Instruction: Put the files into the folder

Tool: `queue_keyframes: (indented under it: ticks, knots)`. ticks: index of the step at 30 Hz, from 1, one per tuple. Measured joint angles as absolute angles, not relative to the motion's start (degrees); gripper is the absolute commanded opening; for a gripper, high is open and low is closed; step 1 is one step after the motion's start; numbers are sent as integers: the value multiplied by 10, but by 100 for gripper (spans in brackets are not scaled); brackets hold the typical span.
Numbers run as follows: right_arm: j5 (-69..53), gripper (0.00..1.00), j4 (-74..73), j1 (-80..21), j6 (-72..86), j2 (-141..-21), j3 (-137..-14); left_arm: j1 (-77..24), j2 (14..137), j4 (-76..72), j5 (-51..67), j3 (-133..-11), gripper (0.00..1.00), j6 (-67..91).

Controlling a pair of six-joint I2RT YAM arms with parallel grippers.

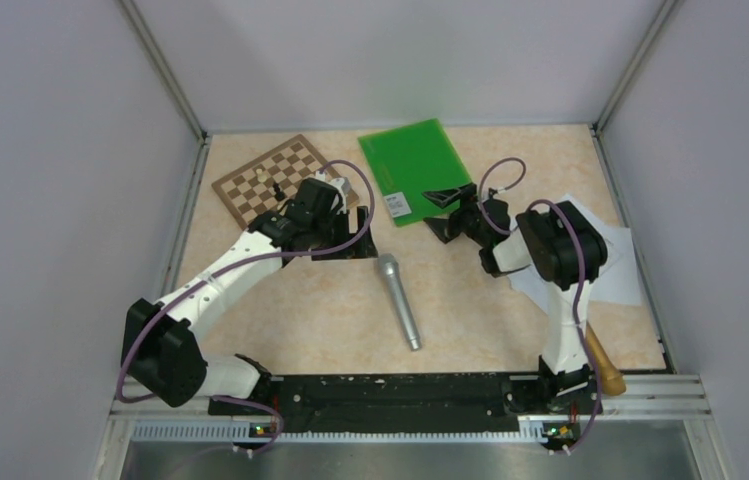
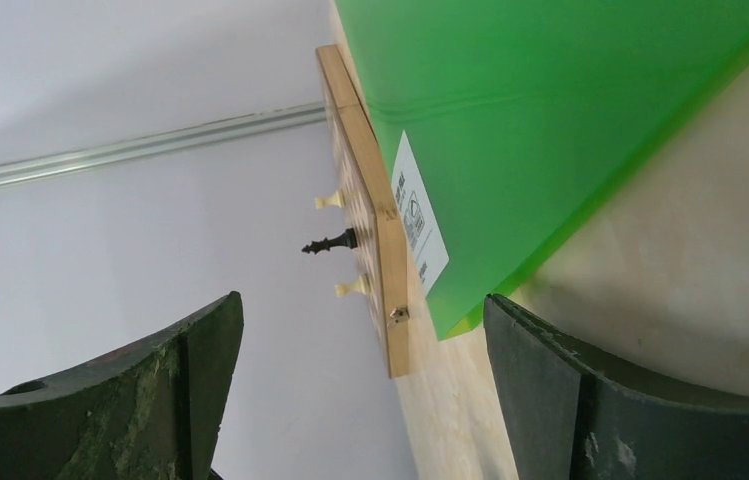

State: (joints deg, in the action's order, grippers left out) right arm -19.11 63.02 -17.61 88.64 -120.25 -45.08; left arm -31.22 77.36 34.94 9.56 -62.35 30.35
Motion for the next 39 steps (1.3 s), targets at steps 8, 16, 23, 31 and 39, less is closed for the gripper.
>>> queue_keyframes:
  ticks: [8,16,23,31,39]
  knots:
    - [-181,90,586,-186,861,-1175,-435,-312,774,349,96,-623,93,303]
    - [-176,90,533,-196,843,-1167,-453,-312,774,349,96,-623,93,303]
    - [-177,90,542,-216,853,-1203,-500,-312,774,350,93,-623,93,303]
    - [-177,90,576,-222,876,-1224,-515,-312,774,352,91,-623,93,303]
    - [-175,90,597,-222,889,-1232,-515,-312,774,354,91,-623,93,303]
